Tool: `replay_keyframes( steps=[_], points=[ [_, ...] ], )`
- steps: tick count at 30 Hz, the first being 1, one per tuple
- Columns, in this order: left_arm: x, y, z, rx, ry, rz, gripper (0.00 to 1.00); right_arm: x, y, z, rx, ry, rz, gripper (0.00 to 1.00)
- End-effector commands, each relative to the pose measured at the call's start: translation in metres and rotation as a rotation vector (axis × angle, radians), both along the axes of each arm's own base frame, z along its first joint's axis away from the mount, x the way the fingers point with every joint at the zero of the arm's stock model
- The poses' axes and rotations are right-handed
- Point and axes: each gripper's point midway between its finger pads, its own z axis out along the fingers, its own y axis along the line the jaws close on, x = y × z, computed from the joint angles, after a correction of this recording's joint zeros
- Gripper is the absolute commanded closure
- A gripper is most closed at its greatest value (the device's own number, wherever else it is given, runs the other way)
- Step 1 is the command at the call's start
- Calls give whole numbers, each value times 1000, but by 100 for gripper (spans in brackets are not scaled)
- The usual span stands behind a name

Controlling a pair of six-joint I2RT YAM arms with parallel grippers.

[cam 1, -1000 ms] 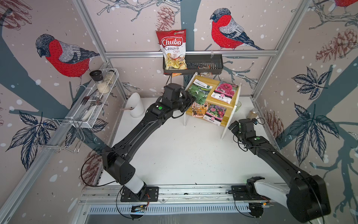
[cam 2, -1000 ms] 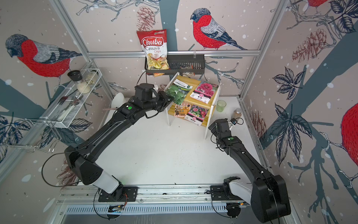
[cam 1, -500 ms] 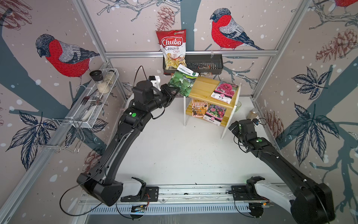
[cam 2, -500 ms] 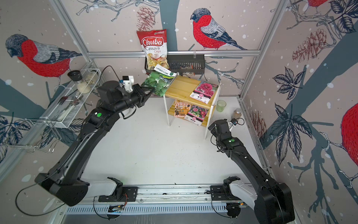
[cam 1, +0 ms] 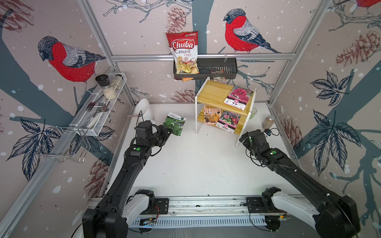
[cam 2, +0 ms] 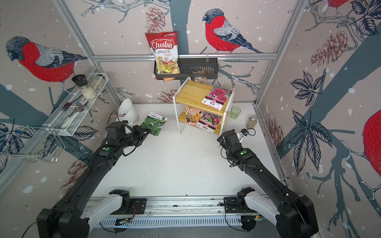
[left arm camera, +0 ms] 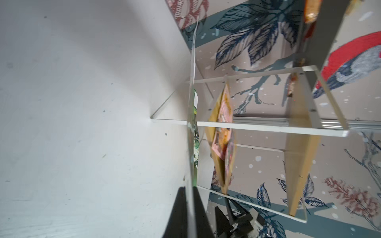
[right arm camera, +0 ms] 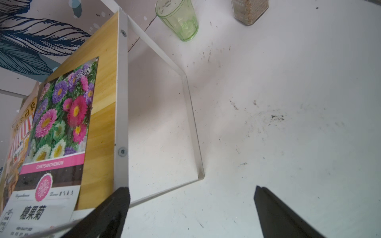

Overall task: Take the seed bag off the shelf
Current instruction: Place the seed packet at the center of the board.

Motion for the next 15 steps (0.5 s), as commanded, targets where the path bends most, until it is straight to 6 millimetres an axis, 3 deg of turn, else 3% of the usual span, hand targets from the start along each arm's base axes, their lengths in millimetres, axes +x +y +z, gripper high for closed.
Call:
replay_keyframes(
  steps=[1,7,13,14,15],
  points=[
    [14,8,-8,51,-70,18,100,-5,16,2,25,-6,8,0],
    [3,24,-82,96,82,91,100,-14,46,3,30,9,61,0],
    [-21,35,-134,142,206,111,100,-20,31,5,0,8,-7,0],
    [-26,38,-142,153,231,115,98,-20,28,7,1,-6,-16,0],
    [-31,40,-148,160,254,118,88,-19,25,10,1,-19,-26,0]
  ],
)
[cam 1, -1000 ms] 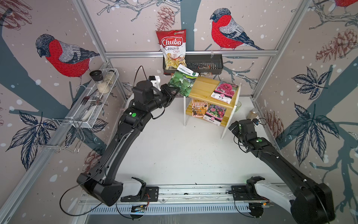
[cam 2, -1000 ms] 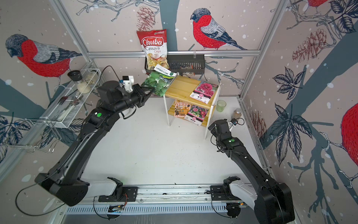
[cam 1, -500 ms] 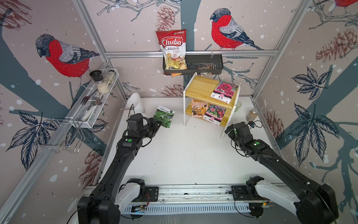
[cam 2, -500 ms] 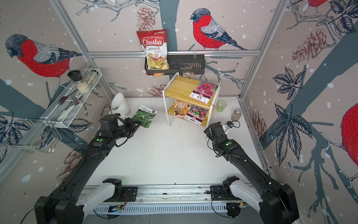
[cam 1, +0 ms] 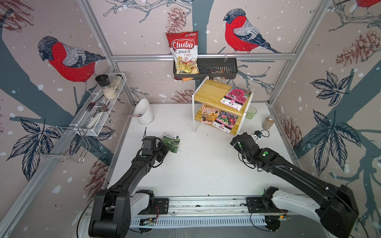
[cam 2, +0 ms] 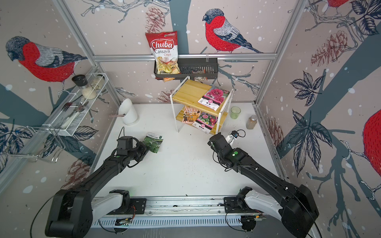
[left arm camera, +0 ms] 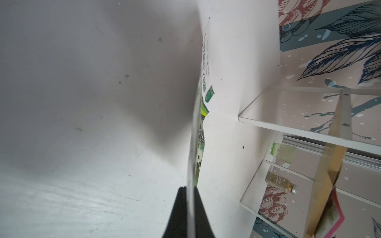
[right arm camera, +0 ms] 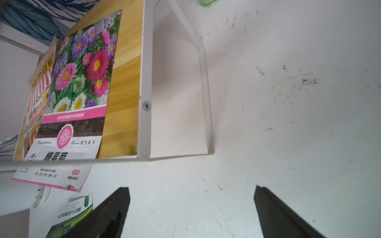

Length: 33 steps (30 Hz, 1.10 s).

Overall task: Take the seed bag off the shelf
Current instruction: Place the seed packet at the center of the board.

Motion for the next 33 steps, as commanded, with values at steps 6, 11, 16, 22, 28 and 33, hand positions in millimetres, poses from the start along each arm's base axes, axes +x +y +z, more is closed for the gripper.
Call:
replay_keyframes(
  steps=[6,11,16,22,28,33],
  points=[
    [-36,9,-28,36,161,14,29,13,-40,12,-54,-55,-115,0],
    [-46,6,-16,18,165,4,10,32,-53,15,-44,-72,-130,0],
    [-44,2,1,1,135,-22,10,43,-59,20,-49,-75,-130,0],
    [-31,-2,25,14,97,-66,10,32,-43,23,-25,-14,-28,0],
    [-20,-3,34,35,79,-96,10,14,-10,18,-54,1,69,0],
    [-17,-6,33,25,79,-112,10,23,-2,13,-72,-18,57,0]
  ],
)
